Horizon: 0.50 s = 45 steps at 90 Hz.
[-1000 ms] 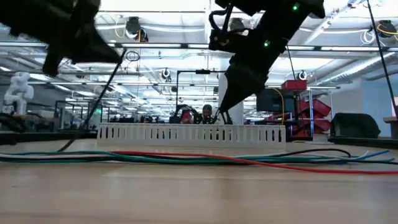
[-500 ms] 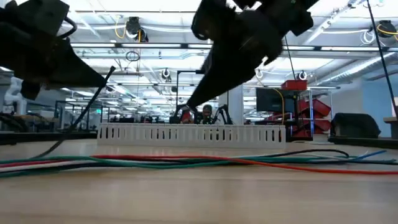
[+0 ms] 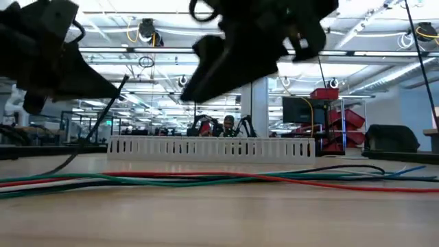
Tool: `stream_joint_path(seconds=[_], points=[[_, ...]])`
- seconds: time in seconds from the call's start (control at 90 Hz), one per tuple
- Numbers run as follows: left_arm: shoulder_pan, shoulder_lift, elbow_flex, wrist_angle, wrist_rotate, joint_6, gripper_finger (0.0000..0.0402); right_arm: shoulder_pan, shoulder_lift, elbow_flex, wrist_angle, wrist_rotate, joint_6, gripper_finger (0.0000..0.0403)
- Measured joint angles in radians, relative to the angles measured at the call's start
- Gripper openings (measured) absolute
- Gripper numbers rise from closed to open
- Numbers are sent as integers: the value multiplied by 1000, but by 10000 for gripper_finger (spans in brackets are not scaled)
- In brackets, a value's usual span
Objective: Ziptie cables
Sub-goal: Wrap the cables together using a zip tie
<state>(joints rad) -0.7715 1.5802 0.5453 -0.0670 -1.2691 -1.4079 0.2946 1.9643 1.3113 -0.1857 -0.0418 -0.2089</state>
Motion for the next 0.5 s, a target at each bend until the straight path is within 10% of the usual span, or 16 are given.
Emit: stream_joint_path(seconds=[0.5], points=[[20,91,0,-16,54,1,0,-16,-58,5,-111,-8,96,197]])
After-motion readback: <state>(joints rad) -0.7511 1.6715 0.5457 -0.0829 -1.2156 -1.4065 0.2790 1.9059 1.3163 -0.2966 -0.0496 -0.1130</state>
